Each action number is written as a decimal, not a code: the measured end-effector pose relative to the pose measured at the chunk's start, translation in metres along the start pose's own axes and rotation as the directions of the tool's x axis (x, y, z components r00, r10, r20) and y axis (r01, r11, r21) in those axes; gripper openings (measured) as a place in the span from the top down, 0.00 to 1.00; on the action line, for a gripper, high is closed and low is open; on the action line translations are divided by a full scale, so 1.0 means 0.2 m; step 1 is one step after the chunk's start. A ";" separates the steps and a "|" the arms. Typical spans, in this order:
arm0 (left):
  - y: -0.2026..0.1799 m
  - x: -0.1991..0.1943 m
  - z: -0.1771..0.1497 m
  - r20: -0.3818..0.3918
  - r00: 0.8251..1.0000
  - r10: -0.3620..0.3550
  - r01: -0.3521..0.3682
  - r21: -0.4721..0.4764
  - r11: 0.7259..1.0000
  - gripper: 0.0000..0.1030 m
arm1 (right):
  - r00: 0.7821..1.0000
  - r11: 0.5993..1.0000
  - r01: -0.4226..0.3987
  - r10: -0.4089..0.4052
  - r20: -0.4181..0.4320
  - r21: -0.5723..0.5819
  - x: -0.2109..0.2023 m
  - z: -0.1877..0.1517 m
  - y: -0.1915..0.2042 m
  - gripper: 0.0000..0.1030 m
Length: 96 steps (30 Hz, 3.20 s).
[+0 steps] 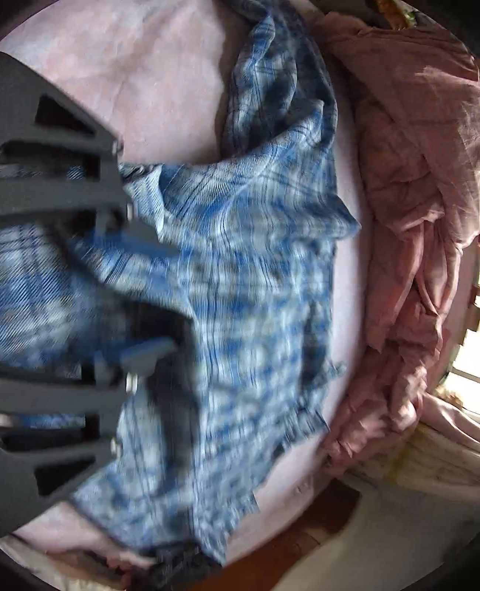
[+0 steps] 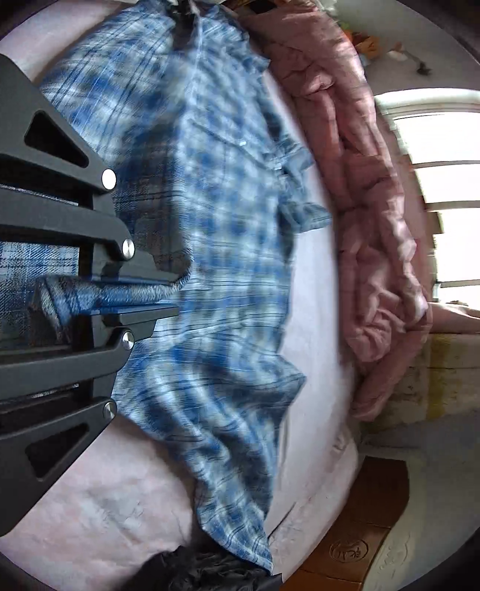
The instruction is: Fold large clothes
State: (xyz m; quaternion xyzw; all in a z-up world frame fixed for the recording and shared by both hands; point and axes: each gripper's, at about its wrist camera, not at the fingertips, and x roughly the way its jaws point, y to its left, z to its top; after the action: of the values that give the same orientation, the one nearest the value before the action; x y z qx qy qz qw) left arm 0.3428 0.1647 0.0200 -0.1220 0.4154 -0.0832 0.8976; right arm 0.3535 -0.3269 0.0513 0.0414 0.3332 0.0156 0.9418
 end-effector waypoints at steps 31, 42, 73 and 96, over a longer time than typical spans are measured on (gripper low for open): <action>0.19 -0.27 -0.39 0.089 0.996 -0.018 0.037 -0.222 0.974 0.18 | 0.997 0.931 0.076 -0.072 -0.027 0.358 -0.43 -0.50 -0.45 0.16; -0.17 -0.39 -0.62 0.065 0.983 -0.170 0.176 -0.092 0.980 0.18 | 0.957 0.937 -0.235 0.269 -0.105 0.257 -0.37 -0.59 -0.09 0.16; -0.12 -0.33 -0.56 0.255 0.966 0.032 0.034 -0.252 0.967 0.97 | 0.996 0.940 -0.042 0.067 -0.060 0.340 -0.19 -0.44 -0.11 0.95; -0.33 -0.75 -1.16 0.400 0.876 0.271 -0.327 0.077 0.942 0.52 | 0.972 0.967 0.225 -0.214 0.095 -0.117 -0.72 -0.78 0.14 0.68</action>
State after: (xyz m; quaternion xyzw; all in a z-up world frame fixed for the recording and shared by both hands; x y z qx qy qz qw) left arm 0.0663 0.1037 0.0025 -0.0057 0.2387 0.0529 0.9696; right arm 0.1445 -0.2964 0.0233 -0.0553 0.2951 -0.0693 0.9514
